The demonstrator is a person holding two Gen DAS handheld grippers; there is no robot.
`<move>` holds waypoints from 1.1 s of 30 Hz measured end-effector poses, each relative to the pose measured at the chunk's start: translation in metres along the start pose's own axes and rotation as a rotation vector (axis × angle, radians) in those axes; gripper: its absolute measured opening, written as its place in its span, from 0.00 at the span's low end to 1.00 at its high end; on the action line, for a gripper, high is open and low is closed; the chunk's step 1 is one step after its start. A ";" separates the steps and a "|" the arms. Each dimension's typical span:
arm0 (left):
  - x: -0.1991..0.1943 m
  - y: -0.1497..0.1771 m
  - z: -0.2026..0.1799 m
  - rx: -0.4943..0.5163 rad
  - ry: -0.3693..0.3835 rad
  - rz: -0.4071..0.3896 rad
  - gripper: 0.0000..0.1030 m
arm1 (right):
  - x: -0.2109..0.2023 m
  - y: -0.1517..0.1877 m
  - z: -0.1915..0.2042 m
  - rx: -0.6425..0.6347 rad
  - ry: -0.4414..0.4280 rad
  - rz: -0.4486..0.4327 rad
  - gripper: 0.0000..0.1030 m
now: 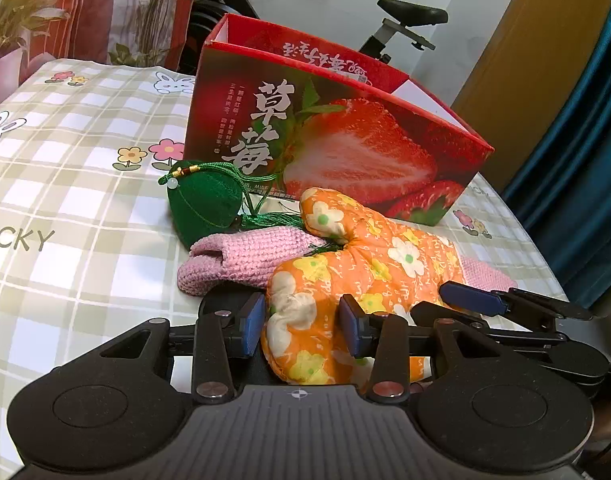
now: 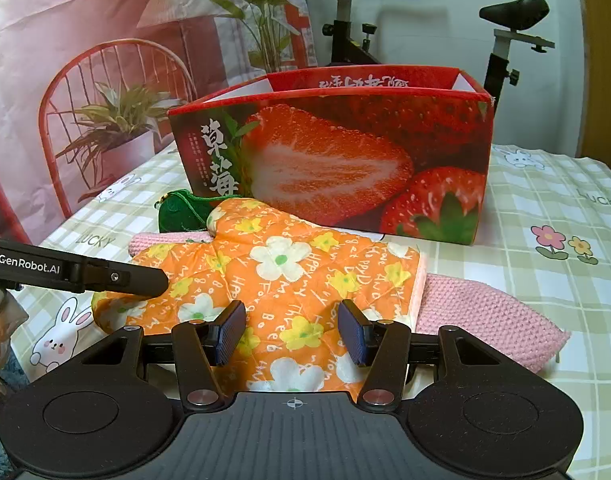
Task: Organize soft objects
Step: 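Close the right gripper on the orange floral cloth while the left gripper grasps it too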
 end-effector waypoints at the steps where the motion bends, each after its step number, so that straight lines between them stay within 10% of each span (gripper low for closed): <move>1: 0.000 0.000 0.000 -0.002 0.001 0.000 0.42 | 0.000 0.000 0.000 -0.001 0.002 0.001 0.47; 33: 0.001 0.000 0.000 0.005 0.002 0.008 0.42 | -0.007 0.000 -0.035 0.229 0.076 -0.007 0.59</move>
Point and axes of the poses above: each gripper's, at about its wrist camera, not at the fingertips, and x roughly the way its jaws point, z to its left, y to its underside, the point moved 7 cm from there along x, roughly the way its jaws point, and after that the axes turned 10 degrees about x, right-handed, at the moved point
